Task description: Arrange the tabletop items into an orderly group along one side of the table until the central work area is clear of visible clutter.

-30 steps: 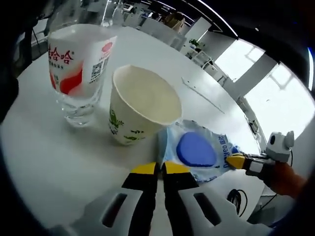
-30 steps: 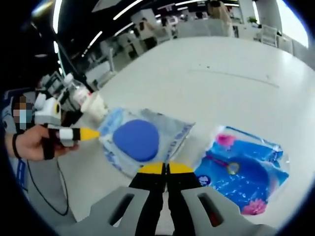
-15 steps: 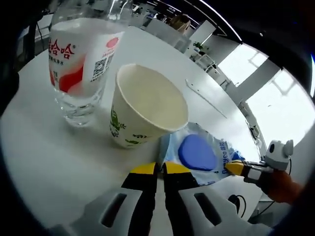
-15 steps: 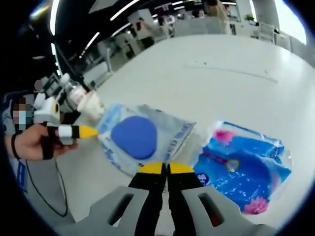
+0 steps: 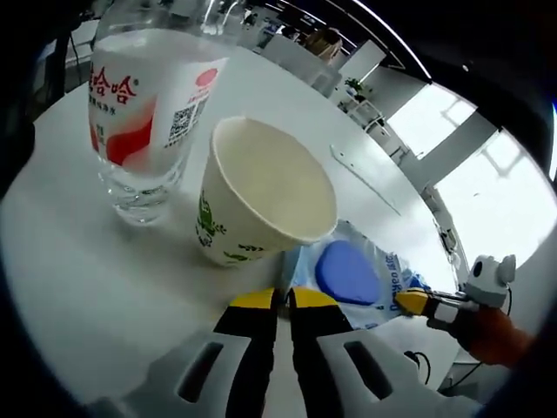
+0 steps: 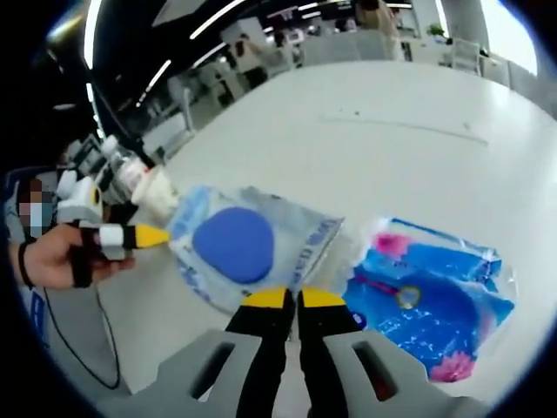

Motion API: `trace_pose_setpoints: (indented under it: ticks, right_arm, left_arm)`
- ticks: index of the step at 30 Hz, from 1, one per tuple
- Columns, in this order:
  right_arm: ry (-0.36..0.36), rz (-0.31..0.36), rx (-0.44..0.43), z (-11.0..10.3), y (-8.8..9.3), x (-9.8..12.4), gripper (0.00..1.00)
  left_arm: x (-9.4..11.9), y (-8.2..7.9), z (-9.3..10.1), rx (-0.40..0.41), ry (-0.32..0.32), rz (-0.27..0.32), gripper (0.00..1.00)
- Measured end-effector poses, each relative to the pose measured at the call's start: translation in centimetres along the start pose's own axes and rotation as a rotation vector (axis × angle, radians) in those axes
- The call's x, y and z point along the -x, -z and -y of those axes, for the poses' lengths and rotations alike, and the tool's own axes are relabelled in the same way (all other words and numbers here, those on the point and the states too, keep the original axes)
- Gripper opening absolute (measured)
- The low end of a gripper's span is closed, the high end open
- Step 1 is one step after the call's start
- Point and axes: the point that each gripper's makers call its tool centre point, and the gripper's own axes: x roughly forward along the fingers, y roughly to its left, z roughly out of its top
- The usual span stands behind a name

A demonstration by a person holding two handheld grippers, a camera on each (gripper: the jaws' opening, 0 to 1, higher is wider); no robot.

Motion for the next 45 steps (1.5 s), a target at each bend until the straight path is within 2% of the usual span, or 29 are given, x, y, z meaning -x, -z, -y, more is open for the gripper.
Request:
trace_pose_setpoints:
  ticks: [5, 12, 21, 28, 31, 36, 39, 45]
  right_arm:
    - [0.012, -0.005, 0.004, 0.3, 0.0, 0.0, 0.03]
    - [0.034, -0.005, 0.016, 0.4, 0.1, 0.6, 0.11]
    - [0.035, 0.007, 0.034, -0.8, 0.2, 2.3, 0.12]
    - [0.044, 0.024, 0.056, -0.6, 0.7, 4.0, 0.12]
    - [0.055, 0.027, 0.053, -0.1, 1.3, 4.7, 0.12]
    - [0.08, 0.031, 0.038, 1.2, 2.2, 5.9, 0.11]
    - [0.111, 0.032, 0.024, 2.6, 2.9, 7.0, 0.1]
    - [0.175, 0.033, -0.009, 5.2, 4.0, 8.7, 0.09]
  left_arm:
    - [0.1, 0.0, -0.2, 0.016, 0.002, 0.002, 0.03]
    - [0.6, 0.0, -0.7, 0.04, 0.002, 0.005, 0.04]
    - [1.6, -0.3, -0.7, 0.038, 0.009, 0.018, 0.05]
    - [2.7, 0.4, -1.2, 0.028, 0.004, 0.018, 0.05]
    - [3.3, 1.0, -1.2, 0.008, 0.006, 0.012, 0.06]
    - [4.3, 2.1, -1.5, -0.104, 0.013, -0.027, 0.07]
    - [5.2, 2.4, -1.6, -0.194, 0.013, -0.039, 0.07]
    - [6.3, 2.7, -1.5, -0.272, 0.021, -0.05, 0.08]
